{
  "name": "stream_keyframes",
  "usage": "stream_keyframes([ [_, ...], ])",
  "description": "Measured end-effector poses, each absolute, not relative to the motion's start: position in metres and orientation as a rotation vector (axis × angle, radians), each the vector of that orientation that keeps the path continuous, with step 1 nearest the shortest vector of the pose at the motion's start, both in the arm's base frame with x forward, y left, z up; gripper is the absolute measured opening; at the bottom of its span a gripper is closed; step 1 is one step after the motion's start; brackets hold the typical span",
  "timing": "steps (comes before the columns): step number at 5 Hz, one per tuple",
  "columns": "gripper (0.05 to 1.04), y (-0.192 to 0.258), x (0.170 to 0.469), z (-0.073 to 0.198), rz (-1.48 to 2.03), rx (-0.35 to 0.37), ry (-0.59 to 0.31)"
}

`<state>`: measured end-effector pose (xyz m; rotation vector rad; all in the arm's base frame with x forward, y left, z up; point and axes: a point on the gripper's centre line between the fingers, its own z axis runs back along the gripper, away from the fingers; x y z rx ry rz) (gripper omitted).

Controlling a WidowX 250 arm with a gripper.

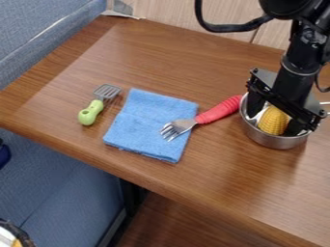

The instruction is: Take a corn and put it on the pot

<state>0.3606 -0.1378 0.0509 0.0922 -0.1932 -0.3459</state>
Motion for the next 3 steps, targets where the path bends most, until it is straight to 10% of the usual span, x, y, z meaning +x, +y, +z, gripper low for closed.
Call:
stream_keyframes([
  [3, 1.000, -0.125, 0.363, 0.104, -0.300, 0.075, -0.293],
])
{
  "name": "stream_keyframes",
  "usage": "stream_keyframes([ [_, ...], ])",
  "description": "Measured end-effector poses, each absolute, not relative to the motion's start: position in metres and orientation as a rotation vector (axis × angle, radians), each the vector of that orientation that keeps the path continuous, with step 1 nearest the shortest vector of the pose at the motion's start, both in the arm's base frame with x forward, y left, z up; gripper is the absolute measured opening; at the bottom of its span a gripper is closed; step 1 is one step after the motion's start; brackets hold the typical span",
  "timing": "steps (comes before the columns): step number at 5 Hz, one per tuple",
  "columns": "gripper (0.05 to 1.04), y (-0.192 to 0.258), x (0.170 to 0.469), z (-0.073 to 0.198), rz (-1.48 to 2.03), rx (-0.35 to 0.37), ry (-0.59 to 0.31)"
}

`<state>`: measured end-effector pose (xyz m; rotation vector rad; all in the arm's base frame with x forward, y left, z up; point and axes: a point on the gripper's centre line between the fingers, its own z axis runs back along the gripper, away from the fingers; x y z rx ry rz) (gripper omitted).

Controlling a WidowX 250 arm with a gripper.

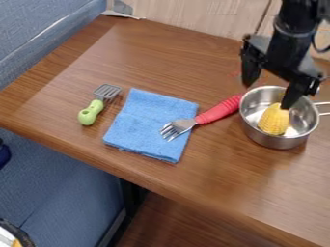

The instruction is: Take a corn and put it on the pot

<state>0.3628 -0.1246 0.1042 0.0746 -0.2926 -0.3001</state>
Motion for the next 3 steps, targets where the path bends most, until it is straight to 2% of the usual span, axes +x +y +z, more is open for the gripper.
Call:
stream_keyframes([
  [1, 1.000, -0.123, 0.356, 0.125, -0.290, 0.054, -0.329],
  [2, 1.000, -0.111, 0.349, 0.138, -0.262, 0.019, -0.324],
  [3, 1.000, -0.109, 0.350, 0.139, -0.260, 0.020, -0.326],
])
